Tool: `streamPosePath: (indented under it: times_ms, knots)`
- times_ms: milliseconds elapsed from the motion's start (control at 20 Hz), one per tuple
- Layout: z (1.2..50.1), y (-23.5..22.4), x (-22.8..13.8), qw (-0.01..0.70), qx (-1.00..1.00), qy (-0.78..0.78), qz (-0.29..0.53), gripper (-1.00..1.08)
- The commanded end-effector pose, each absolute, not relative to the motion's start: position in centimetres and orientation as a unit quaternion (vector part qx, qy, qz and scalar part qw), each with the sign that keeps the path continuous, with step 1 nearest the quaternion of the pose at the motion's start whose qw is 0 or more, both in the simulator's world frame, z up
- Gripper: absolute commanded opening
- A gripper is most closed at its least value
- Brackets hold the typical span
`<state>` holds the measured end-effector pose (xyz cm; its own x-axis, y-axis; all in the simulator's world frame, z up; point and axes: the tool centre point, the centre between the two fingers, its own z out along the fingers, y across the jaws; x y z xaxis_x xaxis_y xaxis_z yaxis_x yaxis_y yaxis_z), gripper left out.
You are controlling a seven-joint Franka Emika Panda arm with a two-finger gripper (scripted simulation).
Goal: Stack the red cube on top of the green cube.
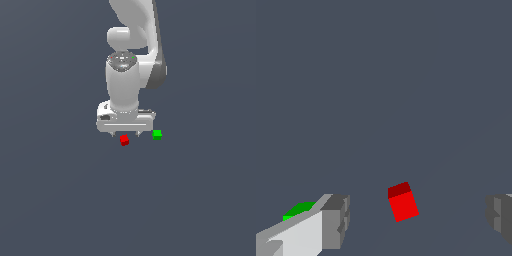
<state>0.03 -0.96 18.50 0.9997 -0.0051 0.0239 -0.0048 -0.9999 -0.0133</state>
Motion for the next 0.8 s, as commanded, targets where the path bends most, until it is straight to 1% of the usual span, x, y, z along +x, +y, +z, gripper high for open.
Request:
streamPosePath:
  times_ms: [0,400,750]
  knots:
    - [18.5,-1.0,0.0,0.007,-1.0,0.002,-0.012,1.0]
    - [17.1,-0.9,-1.0,0.006,-1.0,-0.018,-0.01,1.0]
    - [13.3,-1.0,-3.7,0.004,-0.997,-0.072,-0.007,1.0]
